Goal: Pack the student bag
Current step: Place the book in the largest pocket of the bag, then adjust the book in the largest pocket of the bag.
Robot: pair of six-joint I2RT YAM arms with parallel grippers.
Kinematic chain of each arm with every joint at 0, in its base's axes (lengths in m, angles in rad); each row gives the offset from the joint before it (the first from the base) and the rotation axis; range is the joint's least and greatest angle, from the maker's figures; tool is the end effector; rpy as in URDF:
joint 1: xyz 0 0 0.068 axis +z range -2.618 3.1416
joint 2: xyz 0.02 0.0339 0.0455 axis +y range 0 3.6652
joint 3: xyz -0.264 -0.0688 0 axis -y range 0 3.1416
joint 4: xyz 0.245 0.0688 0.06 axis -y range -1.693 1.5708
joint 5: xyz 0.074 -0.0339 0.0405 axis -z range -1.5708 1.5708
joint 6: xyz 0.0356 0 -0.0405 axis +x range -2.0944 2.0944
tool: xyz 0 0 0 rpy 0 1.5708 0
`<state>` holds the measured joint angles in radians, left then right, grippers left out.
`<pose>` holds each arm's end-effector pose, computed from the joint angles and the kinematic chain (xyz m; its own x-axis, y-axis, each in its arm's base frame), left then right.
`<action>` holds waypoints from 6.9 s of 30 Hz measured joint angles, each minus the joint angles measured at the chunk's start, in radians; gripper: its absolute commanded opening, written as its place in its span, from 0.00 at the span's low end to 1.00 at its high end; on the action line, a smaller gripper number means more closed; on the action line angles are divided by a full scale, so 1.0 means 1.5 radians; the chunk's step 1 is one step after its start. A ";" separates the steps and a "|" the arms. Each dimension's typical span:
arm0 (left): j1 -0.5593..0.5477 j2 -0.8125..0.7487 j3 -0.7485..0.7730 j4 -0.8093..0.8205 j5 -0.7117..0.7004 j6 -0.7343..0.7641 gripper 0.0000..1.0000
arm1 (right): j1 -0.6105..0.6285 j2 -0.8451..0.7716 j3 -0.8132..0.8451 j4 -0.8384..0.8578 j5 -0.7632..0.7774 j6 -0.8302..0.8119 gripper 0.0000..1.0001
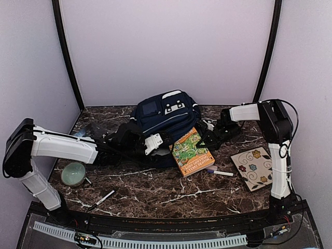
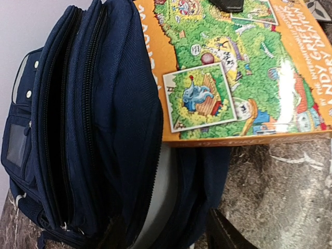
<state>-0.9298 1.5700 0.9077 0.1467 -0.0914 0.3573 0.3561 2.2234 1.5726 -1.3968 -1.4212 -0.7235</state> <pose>0.2090 -0.2747 0.2202 -0.0137 0.6008 -0.7993 0.8064 0.4793 0.3464 0.3394 0.1638 0.1521 -0.8713 -0.4294 -0.2376 -0.2714 0.0182 0.9623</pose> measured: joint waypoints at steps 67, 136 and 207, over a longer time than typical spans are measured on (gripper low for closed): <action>-0.002 0.041 0.165 0.094 -0.126 0.054 0.00 | 0.052 0.093 -0.019 1.094 0.218 1.143 0.32; -0.011 0.013 0.132 0.113 -0.173 -0.003 0.00 | 0.245 -0.198 -0.207 0.371 0.296 0.211 0.46; 0.037 0.028 0.170 0.055 -0.046 -0.166 0.00 | 0.386 -0.263 -0.316 0.845 1.093 0.093 0.46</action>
<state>-0.8745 1.6115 1.1625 0.2291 -0.1604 0.1078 0.9348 1.8290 1.0992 -0.1291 0.2180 -0.5835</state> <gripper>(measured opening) 0.089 0.465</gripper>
